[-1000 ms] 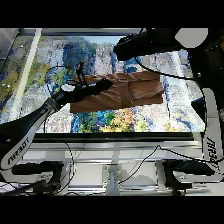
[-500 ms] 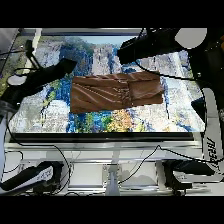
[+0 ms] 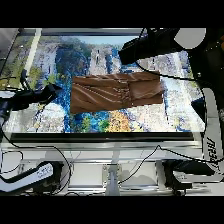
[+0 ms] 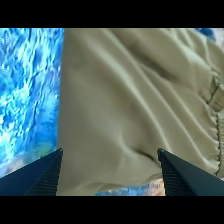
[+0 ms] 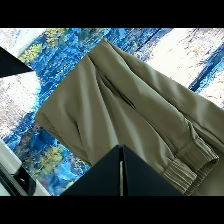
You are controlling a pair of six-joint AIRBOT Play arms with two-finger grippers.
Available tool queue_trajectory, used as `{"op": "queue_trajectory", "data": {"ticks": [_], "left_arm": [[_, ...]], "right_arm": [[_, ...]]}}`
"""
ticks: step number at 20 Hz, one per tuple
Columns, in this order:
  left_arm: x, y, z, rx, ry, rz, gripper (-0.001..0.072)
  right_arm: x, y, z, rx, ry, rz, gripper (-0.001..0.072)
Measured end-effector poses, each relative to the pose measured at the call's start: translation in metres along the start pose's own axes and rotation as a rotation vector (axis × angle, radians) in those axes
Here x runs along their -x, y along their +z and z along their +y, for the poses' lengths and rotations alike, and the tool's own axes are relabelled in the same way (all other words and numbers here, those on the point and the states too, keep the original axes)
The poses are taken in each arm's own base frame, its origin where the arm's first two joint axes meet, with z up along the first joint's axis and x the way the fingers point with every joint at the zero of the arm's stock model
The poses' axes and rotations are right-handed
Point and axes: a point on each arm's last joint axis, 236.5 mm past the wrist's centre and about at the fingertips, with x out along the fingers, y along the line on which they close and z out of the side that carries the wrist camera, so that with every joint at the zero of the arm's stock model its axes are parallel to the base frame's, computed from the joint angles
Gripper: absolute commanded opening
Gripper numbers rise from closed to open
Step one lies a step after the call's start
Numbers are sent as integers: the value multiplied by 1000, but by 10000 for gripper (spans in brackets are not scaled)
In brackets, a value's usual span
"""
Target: Fold the clothes and pants, and hang the long-sleeved shirts on hangers.
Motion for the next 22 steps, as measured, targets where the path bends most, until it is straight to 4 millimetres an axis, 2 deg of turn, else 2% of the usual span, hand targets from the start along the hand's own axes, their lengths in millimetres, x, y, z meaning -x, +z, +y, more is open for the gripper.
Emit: {"op": "queue_trajectory", "data": {"ticks": [3,7,11,17,18,19,21,22], "left_arm": [[-19,-16,21,40,-6,84,706],[-42,-24,34,67,-45,169,709],[-62,-25,35,82,-89,220,710],[-89,-35,21,64,-119,273,681],[-92,-38,19,53,-121,281,599],[-95,-40,17,40,-119,287,474],[-101,-46,16,6,-109,301,361],[-103,-47,14,-5,-107,303,220]], "right_arm": [[0,1,0,0,-1,-4,12],[0,6,-1,0,-6,-26,11],[0,10,-2,0,-9,-42,12],[0,11,-4,2,-18,-48,11],[0,11,-7,6,-30,-46,11],[0,10,-12,12,-49,-42,11],[-1,7,-27,30,-109,-27,12],[-1,5,-35,40,-143,-19,12]]}}
